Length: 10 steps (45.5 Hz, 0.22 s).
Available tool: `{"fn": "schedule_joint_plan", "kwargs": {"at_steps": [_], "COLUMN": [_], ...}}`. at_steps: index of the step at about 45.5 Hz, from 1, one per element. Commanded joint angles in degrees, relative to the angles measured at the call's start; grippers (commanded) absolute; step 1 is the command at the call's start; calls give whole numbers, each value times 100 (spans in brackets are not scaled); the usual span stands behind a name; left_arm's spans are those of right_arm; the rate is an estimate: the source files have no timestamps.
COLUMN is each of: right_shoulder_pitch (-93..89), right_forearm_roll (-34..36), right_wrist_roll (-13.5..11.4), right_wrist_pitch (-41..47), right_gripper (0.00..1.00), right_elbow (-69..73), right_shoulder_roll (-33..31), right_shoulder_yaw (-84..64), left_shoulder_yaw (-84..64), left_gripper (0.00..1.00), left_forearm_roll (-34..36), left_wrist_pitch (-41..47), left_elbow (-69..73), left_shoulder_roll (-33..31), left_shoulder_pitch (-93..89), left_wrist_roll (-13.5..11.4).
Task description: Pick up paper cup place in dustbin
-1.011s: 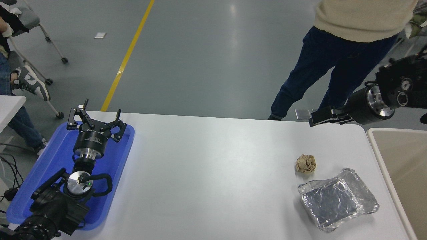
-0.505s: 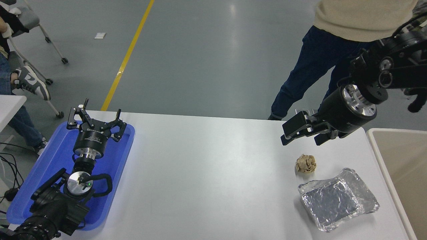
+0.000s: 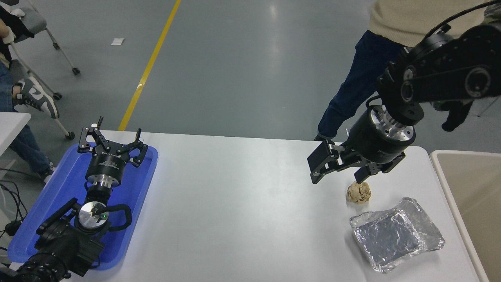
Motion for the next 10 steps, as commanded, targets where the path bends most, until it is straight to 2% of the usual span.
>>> {"fn": "schedule_joint_plan", "kwargs": {"at_steps": [1, 10], "right_shoulder_pitch": [44, 44], "right_forearm_roll": [-311, -487], "right_wrist_roll": [8, 43], "right_wrist_pitch": [34, 60], "right_gripper": [100, 100], "right_elbow": [1, -25], "right_shoulder_roll": [-214, -311], "right_shoulder_yaw": [-398, -407], "left_shoulder_yaw": [-1, -1], "left_gripper": [100, 100], "left_forearm_roll": [0, 0], "left_wrist_pitch": [0, 0], "left_elbow": [0, 0], "left_shoulder_roll": [0, 0], "left_shoulder_pitch": [0, 0], "left_wrist_roll": [4, 5]}}
